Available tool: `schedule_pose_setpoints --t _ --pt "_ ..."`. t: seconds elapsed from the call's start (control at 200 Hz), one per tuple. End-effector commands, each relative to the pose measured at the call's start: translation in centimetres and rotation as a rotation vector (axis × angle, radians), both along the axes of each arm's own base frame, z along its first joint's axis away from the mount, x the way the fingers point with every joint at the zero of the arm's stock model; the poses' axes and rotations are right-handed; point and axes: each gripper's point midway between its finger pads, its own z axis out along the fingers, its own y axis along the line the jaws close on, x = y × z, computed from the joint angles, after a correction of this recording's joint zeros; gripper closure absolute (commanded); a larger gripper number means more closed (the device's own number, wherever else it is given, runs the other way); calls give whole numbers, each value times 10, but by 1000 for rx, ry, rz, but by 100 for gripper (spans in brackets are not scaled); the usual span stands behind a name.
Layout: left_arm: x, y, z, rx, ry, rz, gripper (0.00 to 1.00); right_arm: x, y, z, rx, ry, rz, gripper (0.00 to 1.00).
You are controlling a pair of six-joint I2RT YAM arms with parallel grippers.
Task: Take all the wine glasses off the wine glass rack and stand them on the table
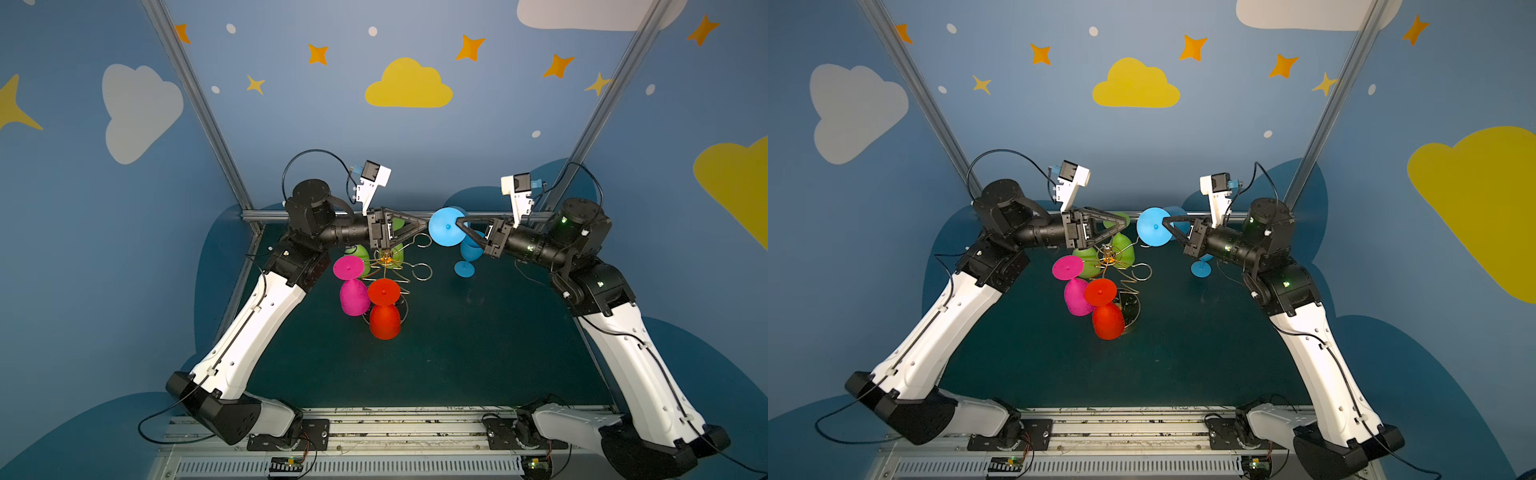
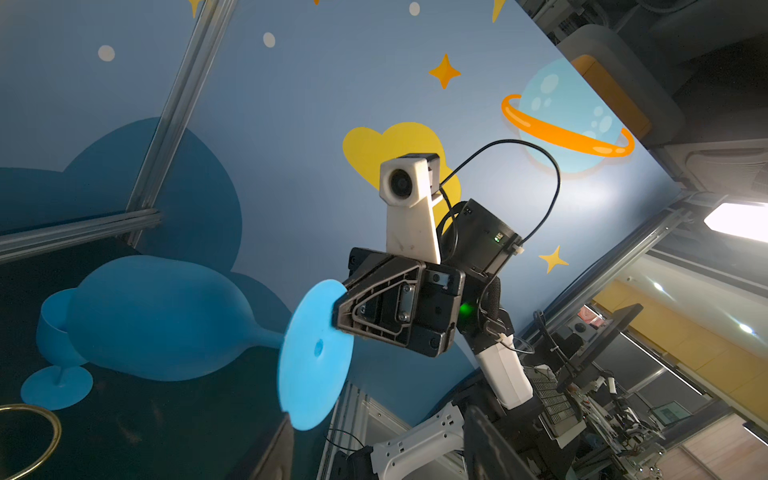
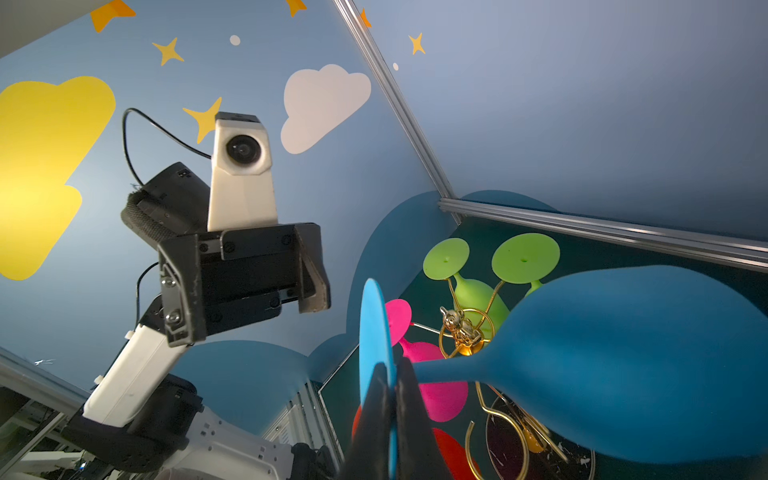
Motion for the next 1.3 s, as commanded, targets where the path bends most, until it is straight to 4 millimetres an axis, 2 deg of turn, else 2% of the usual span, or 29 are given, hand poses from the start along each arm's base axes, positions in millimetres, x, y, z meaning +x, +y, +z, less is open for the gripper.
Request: schedule_pose_setpoints --t 0.0,0.28,0.466,0.661,0.821,0.891,0.926,0.961,1.021,1.126,1.186,1.292 --pt "9 -2 -7 6 4 18 34 -14 2 17 30 -64 41 100" --pt "17 -6 -6 -8 13 10 33 -18 14 16 47 -52 92 100" --pt "12 -15 -10 -13 20 -47 38 -13 25 14 56 -48 108 100" --pt "11 -19 -11 -19 41 -93 58 -2 34 11 52 -40 119 100" --pt "8 -20 -8 -33 45 -114 89 2 39 5 43 -23 128 100" --pt "8 -20 -6 -42 52 -116 97 3 38 3 37 -22 120 100" --pt "9 -20 -4 -47 56 -115 97 2 37 3 31 -26 113 100" --pt "9 -19 -3 -51 61 -115 97 3 35 2 23 -30 101 91" --pt "11 -18 0 -60 81 -98 97 2 29 2 4 -46 68 69" --pt "21 -12 2 -78 150 -60 97 0 8 3 -27 -109 -26 37" --pt "24 -9 5 -95 179 -53 97 -2 -4 2 -52 -161 -84 29" --pt "24 -9 13 -129 213 -63 97 0 -20 -9 -121 -259 -167 22"
